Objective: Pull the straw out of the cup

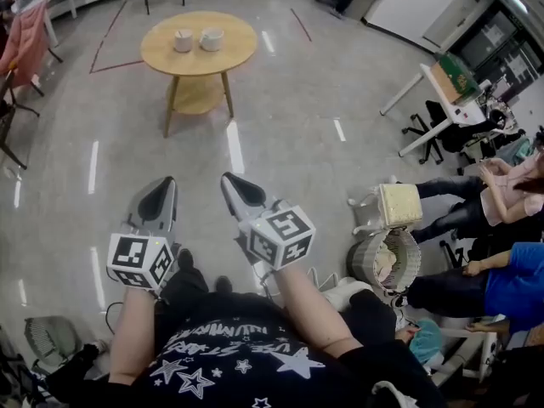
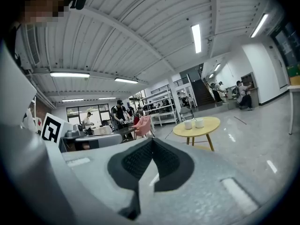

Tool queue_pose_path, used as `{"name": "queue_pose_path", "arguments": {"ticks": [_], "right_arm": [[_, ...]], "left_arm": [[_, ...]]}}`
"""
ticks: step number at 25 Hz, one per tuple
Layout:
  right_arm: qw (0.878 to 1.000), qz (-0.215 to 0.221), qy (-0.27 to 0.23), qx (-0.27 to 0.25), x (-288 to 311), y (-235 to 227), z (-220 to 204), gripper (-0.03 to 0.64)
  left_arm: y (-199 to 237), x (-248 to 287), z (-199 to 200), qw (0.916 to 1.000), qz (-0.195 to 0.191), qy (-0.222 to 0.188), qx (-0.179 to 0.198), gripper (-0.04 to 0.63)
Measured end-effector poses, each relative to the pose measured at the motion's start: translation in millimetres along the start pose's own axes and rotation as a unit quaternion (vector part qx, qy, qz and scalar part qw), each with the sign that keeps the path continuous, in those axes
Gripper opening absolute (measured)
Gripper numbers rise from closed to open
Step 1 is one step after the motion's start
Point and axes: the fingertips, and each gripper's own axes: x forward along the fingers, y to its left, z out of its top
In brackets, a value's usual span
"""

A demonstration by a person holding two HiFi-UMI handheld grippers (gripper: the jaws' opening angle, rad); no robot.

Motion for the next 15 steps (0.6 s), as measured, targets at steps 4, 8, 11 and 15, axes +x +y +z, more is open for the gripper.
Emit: {"name": "queue_pose_path", "arguments": {"ticks": [4,8,11,15], "right_arm": [[0.999,0.001,-0.048,0.026,-20.8,-5.8,13.4,0.0],[0.998,-0.01,-0.048,0.046,-24.0,-24.0,6.8,0.0],[0.998,-0.015,-0.029,0.049,-13.8,-31.3,-2.5,0.0],[0.999,-0.02,-0.016,0.047,10.6,-38.3,-1.5,0.0]], "left_arm": [[-12.2,-4.2,-1.0,1.0,0.004,0.001,-0.002,0.006],[-18.6,0.0,-2.8,0.9999,0.003,-0.005,-0.013,0.006],[-11.7,4.2,-2.8,0.9999,0.01,-0.006,-0.005,0.006],[12.7,12.3,-5.1,0.9999,0.014,0.002,-0.007,0.006]]}}
